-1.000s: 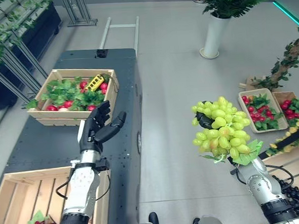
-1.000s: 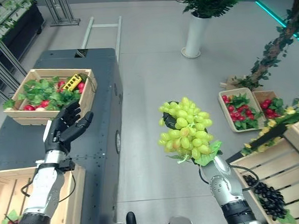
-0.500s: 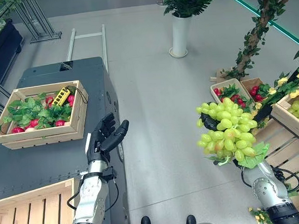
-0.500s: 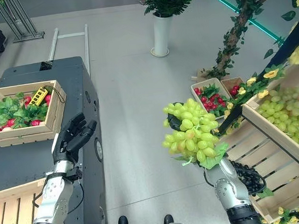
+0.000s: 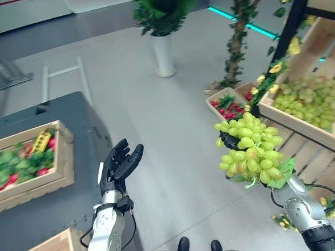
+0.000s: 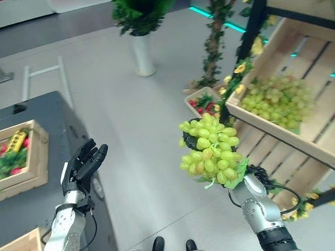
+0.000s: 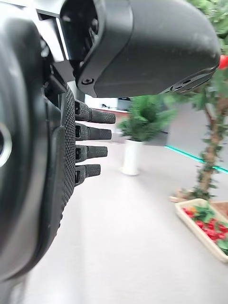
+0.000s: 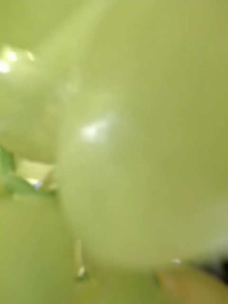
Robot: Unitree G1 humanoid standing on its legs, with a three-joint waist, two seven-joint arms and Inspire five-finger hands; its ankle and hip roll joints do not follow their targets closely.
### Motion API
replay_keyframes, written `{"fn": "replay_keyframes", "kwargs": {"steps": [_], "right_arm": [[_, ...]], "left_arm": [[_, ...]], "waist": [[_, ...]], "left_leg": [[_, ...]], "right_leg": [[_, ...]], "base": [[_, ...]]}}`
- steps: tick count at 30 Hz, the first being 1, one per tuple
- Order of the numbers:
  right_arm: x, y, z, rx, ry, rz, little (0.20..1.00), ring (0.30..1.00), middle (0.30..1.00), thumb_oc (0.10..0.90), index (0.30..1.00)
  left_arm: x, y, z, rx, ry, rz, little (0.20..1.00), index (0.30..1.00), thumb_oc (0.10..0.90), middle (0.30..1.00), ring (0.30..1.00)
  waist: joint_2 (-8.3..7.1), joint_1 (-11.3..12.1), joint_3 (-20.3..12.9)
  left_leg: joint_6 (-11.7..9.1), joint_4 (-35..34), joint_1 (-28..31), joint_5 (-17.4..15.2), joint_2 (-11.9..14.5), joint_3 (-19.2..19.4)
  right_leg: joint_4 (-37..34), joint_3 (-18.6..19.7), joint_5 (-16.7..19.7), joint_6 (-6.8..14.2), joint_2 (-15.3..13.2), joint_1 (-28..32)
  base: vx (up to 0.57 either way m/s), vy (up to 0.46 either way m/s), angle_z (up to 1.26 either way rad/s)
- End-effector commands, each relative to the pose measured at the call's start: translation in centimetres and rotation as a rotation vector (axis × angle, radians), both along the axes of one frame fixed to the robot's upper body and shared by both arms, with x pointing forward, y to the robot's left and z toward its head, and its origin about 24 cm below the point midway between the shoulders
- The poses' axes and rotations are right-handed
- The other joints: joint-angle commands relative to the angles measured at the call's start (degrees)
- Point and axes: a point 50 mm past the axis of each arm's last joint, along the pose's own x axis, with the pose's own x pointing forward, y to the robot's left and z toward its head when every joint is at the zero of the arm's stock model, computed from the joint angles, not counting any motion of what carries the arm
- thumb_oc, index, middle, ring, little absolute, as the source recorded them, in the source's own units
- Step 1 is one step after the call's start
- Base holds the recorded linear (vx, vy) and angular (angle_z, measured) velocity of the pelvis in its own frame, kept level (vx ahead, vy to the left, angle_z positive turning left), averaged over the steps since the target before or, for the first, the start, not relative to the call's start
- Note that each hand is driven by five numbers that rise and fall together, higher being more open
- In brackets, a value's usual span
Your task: Pick up the fruits from the basket on one side to the basket on the other side
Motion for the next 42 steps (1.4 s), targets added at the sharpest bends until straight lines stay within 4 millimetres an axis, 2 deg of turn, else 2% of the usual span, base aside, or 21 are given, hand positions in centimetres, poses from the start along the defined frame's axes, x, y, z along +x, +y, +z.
{"fn": "replay_keyframes", "kwargs": {"steps": [1, 8, 10, 11, 12, 14, 17, 19, 20, 22, 25, 28, 31, 35, 37, 39, 40, 42], "right_arm": [[1.1, 0.1, 6.2, 0.069, -0.350, 0.020, 0.300, 0.300, 0.300, 0.400, 0.300], [0.2, -0.8, 6.2, 0.088, -0.357, -0.031, 0.300, 0.300, 0.300, 0.400, 0.300], [0.2, -0.9, 6.3, 0.094, -0.359, -0.039, 0.300, 0.300, 0.300, 0.400, 0.300], [0.4, -0.7, 6.4, 0.102, -0.366, -0.026, 0.300, 0.300, 0.300, 0.400, 0.300], [0.8, -0.4, 6.7, 0.116, -0.378, -0.010, 0.300, 0.300, 0.300, 0.400, 0.300], [1.1, 0.2, 7.2, 0.131, -0.393, 0.007, 0.300, 0.300, 0.300, 0.400, 0.300], [1.3, 1.1, 7.8, 0.137, -0.424, 0.035, 0.300, 0.300, 0.300, 0.400, 0.300], [2.0, 1.7, 8.6, 0.131, -0.454, 0.066, 0.300, 0.300, 0.300, 0.400, 0.300], [2.4, 1.8, 8.8, 0.129, -0.462, 0.071, 0.300, 0.300, 0.300, 0.400, 0.300], [3.1, 1.5, 9.3, 0.135, -0.447, 0.055, 0.300, 0.300, 0.300, 0.400, 0.300], [2.7, 1.1, 10.1, 0.106, -0.474, 0.063, 0.300, 0.300, 0.300, 0.400, 0.300], [2.1, 0.2, 10.6, 0.070, -0.499, 0.038, 0.300, 0.300, 0.300, 0.400, 0.300], [2.9, -0.7, 12.2, 0.035, -0.527, 0.011, 0.300, 0.300, 0.300, 0.400, 0.300], [4.7, -0.5, 14.7, 0.015, -0.539, 0.002, 0.300, 0.300, 0.300, 0.400, 0.300], [5.7, -0.8, 16.2, -0.003, -0.535, 0.005, 0.300, 0.300, 0.300, 0.400, 0.300], [6.3, -1.2, 16.3, -0.016, -0.530, -0.002, 0.300, 0.300, 0.300, 0.400, 0.300], [6.3, -1.2, 16.2, -0.018, -0.526, 0.001, 0.300, 0.300, 0.300, 0.400, 0.300], [6.8, -0.8, 16.5, -0.020, -0.519, 0.015, 0.300, 0.300, 0.300, 0.400, 0.300]], "left_arm": [[2.7, 0.0, 5.7, 0.066, -0.290, -0.039, 0.900, 0.900, 0.800, 0.900, 0.900], [2.2, -0.1, 5.2, 0.083, -0.258, -0.090, 0.900, 0.900, 0.800, 0.900, 0.900], [1.9, 0.0, 5.4, 0.112, -0.260, -0.084, 0.900, 0.900, 0.800, 0.900, 0.900], [1.7, 0.4, 5.5, 0.128, -0.262, -0.065, 0.900, 0.900, 0.800, 0.900, 0.900], [1.2, 1.2, 5.5, 0.134, -0.255, -0.031, 0.900, 0.900, 0.800, 0.900, 0.900], [1.0, 1.8, 5.5, 0.127, -0.247, -0.007, 0.900, 0.900, 0.800, 0.900, 0.900], [0.9, 2.5, 5.7, 0.106, -0.242, 0.006, 0.900, 0.900, 0.800, 0.900, 0.900], [1.0, 2.4, 6.1, 0.097, -0.259, 0.012, 0.900, 0.900, 0.800, 0.900, 0.900], [1.1, 2.4, 6.2, 0.093, -0.265, 0.006, 0.900, 0.900, 0.800, 0.900, 0.900], [1.2, 1.9, 5.6, 0.046, -0.239, 0.009, 0.900, 0.900, 0.800, 0.900, 0.900], [0.6, 1.1, 5.0, -0.008, -0.234, -0.031, 0.900, 0.900, 0.800, 0.900, 0.900], [-0.2, 0.3, 3.7, -0.012, -0.196, -0.090, 0.900, 0.900, 0.800, 0.900, 0.900], [0.2, -0.6, 3.4, 0.018, -0.176, -0.158, 0.900, 0.900, 0.800, 0.900, 0.900], [1.1, -0.5, 3.8, 0.026, -0.178, -0.161, 0.900, 0.900, 0.800, 0.900, 0.900], [1.3, -0.2, 4.1, -0.006, -0.191, -0.151, 0.900, 0.900, 0.800, 0.900, 0.900], [1.3, -0.4, 4.2, -0.039, -0.211, -0.165, 0.900, 0.900, 0.800, 0.900, 0.900], [1.3, -0.6, 4.2, -0.050, -0.215, -0.172, 0.900, 0.900, 0.800, 0.900, 0.900], [1.3, -1.2, 4.1, -0.066, -0.215, -0.185, 0.900, 0.900, 0.800, 0.900, 0.900]], "waist": [[-0.48, -1.91, -2.79], [-0.14, -3.35, -3.51], [-0.17, -2.88, -3.32], [-0.18, -2.27, -2.97], [0.03, -1.02, -2.24], [0.33, -0.16, -1.77], [0.38, 0.64, -1.13], [0.07, 1.58, -0.67], [-0.06, 1.79, -0.48], [-0.79, 1.26, -0.74], [-1.32, 1.08, -1.81], [-1.85, 0.48, -2.60], [-2.07, 0.21, -3.16], [-2.30, 0.25, -3.94], [-3.39, 0.32, -4.55], [-4.12, 1.06, -3.51], [-4.17, 1.61, -2.67], [-4.11, 2.71, -1.62]], "left_leg": [[-0.32, -1.89, 2.19, -2.30, -0.52, 0.90], [0.82, -1.63, 3.55, -3.98, -0.65, 3.52], [1.09, -1.86, 3.69, -4.21, -0.64, 4.58], [1.10, -1.98, 3.79, -4.28, -0.46, 5.92], [0.85, -2.16, 4.21, -4.33, 0.17, 8.52], [0.68, -2.30, 4.29, -4.48, 0.94, 10.01], [0.26, -2.35, 4.89, -5.36, 2.40, 12.38], [-0.32, -2.27, 5.68, -6.70, 3.36, 15.87], [-0.38, -2.27, 5.91, -7.19, 3.72, 16.78], [-0.39, -1.69, 6.20, -7.68, 4.41, 17.31], [-0.75, -2.04, 7.06, -7.55, 5.14, 18.82], [-1.04, -2.14, 7.98, -7.45, 5.90, 19.43], [-1.81, -2.14, 8.26, -7.25, 6.68, 19.55], [-2.76, -1.27, 8.65, -7.29, 7.47, 19.00], [-4.13, 6.44, 7.31, -8.12, 8.61, 19.50], [-4.97, 23.40, 0.57, -6.40, 10.00, 17.07], [-5.01, 28.73, -2.42, -5.42, 9.84, 15.60], [-4.68, 29.78, -6.91, -5.25, 7.68, 12.41]], "right_leg": [[1.50, -5.37, -3.40, -2.35, 1.26, 4.38], [2.60, -4.77, -3.27, -1.63, 0.82, 3.00], [3.87, -7.26, -3.17, -1.28, 0.16, 2.59], [5.85, -10.42, -2.60, -0.57, -0.83, 1.76], [8.41, -15.28, -1.14, 0.32, -3.35, 0.81], [8.94, -16.90, 0.72, 0.70, -5.10, -0.05], [4.78, -17.82, 2.48, 1.15, -6.74, 0.06], [-1.28, -21.67, 6.01, 2.47, -9.00, -0.18], [-2.49, -22.14, 6.69, 2.85, -9.24, -0.33], [-5.29, -19.45, 6.48, 3.01, -8.02, 0.64], [-7.00, -19.56, 6.05, 2.73, -7.29, 2.51], [-7.00, -18.34, 4.65, 2.21, -6.04, 3.61], [-7.00, -18.17, 3.38, 1.18, -5.00, 4.69], [-7.00, -17.58, 2.14, 0.06, -3.94, 5.85], [-7.00, -16.32, 1.62, -1.69, -3.17, 6.10], [-7.00, -15.45, 1.54, -4.10, -2.11, 6.61], [-7.00, -15.27, 1.55, -4.80, -1.75, 7.15], [-7.00, -14.93, 1.82, -4.91, -1.47, 7.53]], "base": [[0.07, 0.087, -0.38], [0.10, 0.108, -0.13], [0.07, 0.058, -0.12], [0.02, 0.023, -0.39], [0.01, 0.015, -0.54], [0.01, -0.049, -1.09], [0.04, -0.114, -0.89], [0.01, -0.156, -0.81], [0.05, -0.195, -0.89], [0.10, -0.197, -0.58], [0.18, -0.196, -0.06], [0.17, -0.220, -0.18], [0.09, -0.223, -0.09], [0.10, -0.211, 0.00], [0.10, -0.225, 0.00], [0.02, -0.202, 0.08], [-0.04, -0.103, 0.09], [-0.03, 0.026, 0.01]]}}
